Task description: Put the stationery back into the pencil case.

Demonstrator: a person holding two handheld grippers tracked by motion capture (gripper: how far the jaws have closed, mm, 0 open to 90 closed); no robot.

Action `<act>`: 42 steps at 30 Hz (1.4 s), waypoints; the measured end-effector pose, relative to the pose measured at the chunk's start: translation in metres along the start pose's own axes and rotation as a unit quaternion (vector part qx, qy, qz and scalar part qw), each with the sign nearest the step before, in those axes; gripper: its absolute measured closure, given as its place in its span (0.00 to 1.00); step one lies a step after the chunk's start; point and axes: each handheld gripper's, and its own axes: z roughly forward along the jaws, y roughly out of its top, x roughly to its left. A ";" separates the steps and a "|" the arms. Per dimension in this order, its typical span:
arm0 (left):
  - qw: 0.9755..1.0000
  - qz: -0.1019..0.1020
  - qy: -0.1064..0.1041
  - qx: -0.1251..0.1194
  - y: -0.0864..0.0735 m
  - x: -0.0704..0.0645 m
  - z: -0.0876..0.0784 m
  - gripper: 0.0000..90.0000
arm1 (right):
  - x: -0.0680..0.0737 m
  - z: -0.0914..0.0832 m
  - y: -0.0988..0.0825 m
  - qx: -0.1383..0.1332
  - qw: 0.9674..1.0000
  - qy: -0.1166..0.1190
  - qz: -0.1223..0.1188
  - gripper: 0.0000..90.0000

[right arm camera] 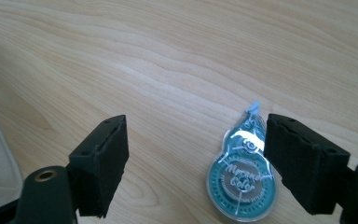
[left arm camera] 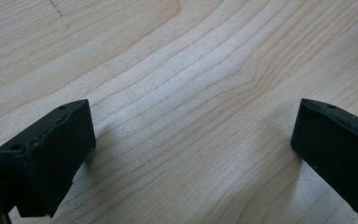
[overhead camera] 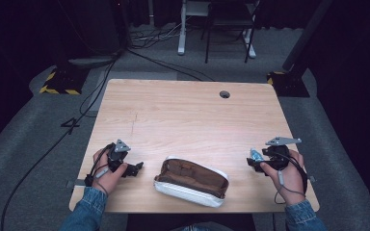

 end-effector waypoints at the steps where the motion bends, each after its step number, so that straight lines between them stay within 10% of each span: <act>1: 1.000 0.000 0.000 0.000 0.000 0.000 0.000 0.00 | -0.002 0.001 -0.001 0.004 1.000 -0.001 0.001 0.25; 22: 1.000 0.000 0.000 0.000 0.000 0.000 0.000 0.00 | -0.023 0.031 -0.017 0.082 0.995 -0.048 0.032 0.24; 42: 1.000 0.000 0.000 0.000 0.000 0.000 0.000 0.00 | -0.027 0.045 -0.015 0.108 0.993 -0.043 0.022 0.43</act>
